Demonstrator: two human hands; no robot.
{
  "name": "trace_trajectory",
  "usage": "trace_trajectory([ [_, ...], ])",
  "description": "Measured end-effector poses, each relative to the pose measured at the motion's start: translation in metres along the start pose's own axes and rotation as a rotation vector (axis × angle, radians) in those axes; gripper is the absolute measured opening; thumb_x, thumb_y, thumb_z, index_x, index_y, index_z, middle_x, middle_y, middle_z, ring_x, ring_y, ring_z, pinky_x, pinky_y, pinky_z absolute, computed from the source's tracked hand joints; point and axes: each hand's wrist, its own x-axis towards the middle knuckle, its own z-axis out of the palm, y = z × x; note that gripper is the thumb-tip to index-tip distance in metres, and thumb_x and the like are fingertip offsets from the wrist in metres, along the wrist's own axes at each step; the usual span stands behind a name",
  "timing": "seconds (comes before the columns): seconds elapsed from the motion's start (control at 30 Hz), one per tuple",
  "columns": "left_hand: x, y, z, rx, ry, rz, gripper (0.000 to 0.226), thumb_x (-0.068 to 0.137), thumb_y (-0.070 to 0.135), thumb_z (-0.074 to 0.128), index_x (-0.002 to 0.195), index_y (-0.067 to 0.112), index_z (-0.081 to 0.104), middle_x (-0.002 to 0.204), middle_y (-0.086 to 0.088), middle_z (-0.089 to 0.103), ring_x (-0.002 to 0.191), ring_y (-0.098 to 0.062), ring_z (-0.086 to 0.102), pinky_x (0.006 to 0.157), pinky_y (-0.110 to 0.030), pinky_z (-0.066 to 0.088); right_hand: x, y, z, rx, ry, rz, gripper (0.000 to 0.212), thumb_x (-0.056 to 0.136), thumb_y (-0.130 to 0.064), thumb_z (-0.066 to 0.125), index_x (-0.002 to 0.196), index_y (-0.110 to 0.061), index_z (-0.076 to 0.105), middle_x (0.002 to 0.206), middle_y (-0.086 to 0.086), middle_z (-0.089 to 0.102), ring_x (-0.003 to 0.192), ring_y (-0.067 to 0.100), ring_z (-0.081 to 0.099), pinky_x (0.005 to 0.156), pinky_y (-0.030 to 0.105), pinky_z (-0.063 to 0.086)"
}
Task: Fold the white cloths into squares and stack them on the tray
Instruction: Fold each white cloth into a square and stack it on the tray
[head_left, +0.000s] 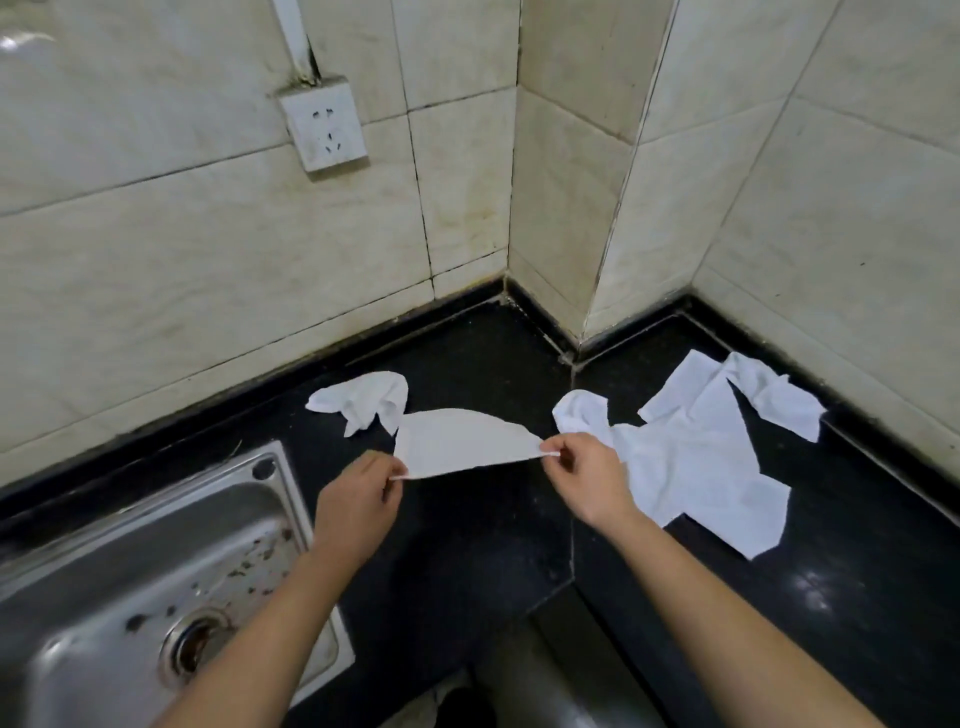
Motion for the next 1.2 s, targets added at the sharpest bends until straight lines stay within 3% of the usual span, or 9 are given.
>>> trace_trajectory([
  [0.2, -0.112, -0.018, 0.047, 0.178, -0.366, 0.003, 0.034, 0.054, 0.008, 0.088, 0.073, 0.025, 0.065, 0.075, 0.009, 0.064, 0.065, -0.016, 0.064, 0.041, -0.025, 0.046, -0.071, 0.072, 0.059, -0.357, -0.372, 0.015, 0.019, 0.095, -0.022, 0.058, 0.110, -0.023, 0.070, 0.119, -0.001, 0.061, 0.106, 0.021, 0.063, 0.091, 0.034, 0.051],
  [0.3, -0.152, -0.023, 0.061, 0.206, -0.486, 0.013, 0.033, 0.054, 0.010, 0.084, 0.071, 0.026, 0.062, 0.069, 0.008, 0.062, 0.062, -0.017, 0.062, 0.036, -0.026, 0.044, -0.098, 0.089, 0.070, -0.416, -0.412, -0.038, 0.020, 0.093, -0.019, 0.057, 0.109, -0.020, 0.070, 0.121, 0.000, 0.057, 0.112, 0.023, 0.056, 0.088, 0.037, 0.052],
  [0.4, -0.170, -0.025, 0.066, 0.185, -0.509, 0.050, 0.011, 0.067, 0.014, 0.059, 0.073, 0.022, 0.063, 0.075, 0.005, 0.062, 0.067, -0.020, 0.062, 0.039, -0.029, 0.045, -0.105, 0.097, 0.073, -0.437, -0.405, -0.088, 0.021, 0.091, -0.017, 0.058, 0.107, -0.018, 0.071, 0.121, 0.001, 0.057, 0.113, 0.024, 0.053, 0.086, 0.037, 0.052],
  [0.53, -0.163, -0.023, 0.063, 0.116, -0.563, -0.059, 0.024, 0.064, 0.005, 0.080, 0.079, 0.020, 0.068, 0.079, 0.004, 0.065, 0.072, -0.021, 0.063, 0.048, -0.031, 0.052, -0.099, 0.100, 0.067, -0.476, -0.479, -0.130, 0.024, 0.095, -0.021, 0.056, 0.115, -0.022, 0.069, 0.123, -0.002, 0.056, 0.115, 0.019, 0.052, 0.089, 0.034, 0.049],
  [0.73, -0.118, -0.017, 0.049, -0.253, -0.412, -0.554, 0.011, 0.088, 0.017, 0.070, 0.098, 0.020, 0.072, 0.091, 0.007, 0.069, 0.086, -0.012, 0.064, 0.077, -0.029, 0.052, -0.063, 0.093, 0.063, -0.117, -0.332, 0.138, 0.021, 0.090, -0.020, 0.070, 0.111, -0.023, 0.074, 0.095, -0.005, 0.065, 0.088, 0.014, 0.065, 0.088, 0.029, 0.053],
  [0.87, -0.084, -0.020, 0.054, -0.533, -0.299, -0.859, 0.018, 0.088, 0.016, 0.073, 0.105, 0.016, 0.069, 0.095, 0.001, 0.067, 0.088, -0.010, 0.063, 0.072, -0.020, 0.048, -0.028, 0.082, 0.069, 0.226, -0.206, 0.352, 0.019, 0.086, -0.016, 0.077, 0.103, -0.022, 0.073, 0.085, -0.006, 0.068, 0.079, 0.006, 0.065, 0.085, 0.019, 0.052],
  [0.93, -0.069, -0.023, 0.059, -0.613, -0.243, -0.943, 0.017, 0.089, 0.016, 0.072, 0.106, 0.013, 0.069, 0.098, 0.000, 0.068, 0.090, -0.009, 0.063, 0.070, -0.017, 0.046, -0.010, 0.081, 0.077, 0.300, -0.199, 0.379, 0.017, 0.084, -0.020, 0.079, 0.100, -0.018, 0.075, 0.090, -0.003, 0.073, 0.085, 0.009, 0.069, 0.090, 0.024, 0.055],
  [1.0, -0.057, -0.029, 0.067, -0.675, -0.197, -1.028, 0.018, 0.090, 0.017, 0.071, 0.107, 0.013, 0.069, 0.101, 0.001, 0.068, 0.093, -0.011, 0.063, 0.073, -0.018, 0.047, 0.005, 0.083, 0.085, 0.335, -0.180, 0.397, 0.018, 0.083, -0.025, 0.080, 0.099, -0.019, 0.077, 0.093, -0.003, 0.076, 0.092, 0.013, 0.072, 0.095, 0.035, 0.056],
  [1.2, -0.032, -0.045, 0.091, -0.706, -0.061, -1.137, 0.015, 0.090, 0.016, 0.070, 0.105, 0.015, 0.069, 0.092, 0.009, 0.063, 0.084, -0.004, 0.059, 0.069, -0.016, 0.044, 0.042, 0.076, 0.101, 0.320, -0.122, 0.420, 0.014, 0.088, -0.026, 0.075, 0.102, -0.023, 0.076, 0.093, -0.010, 0.074, 0.095, 0.009, 0.069, 0.097, 0.030, 0.052],
])
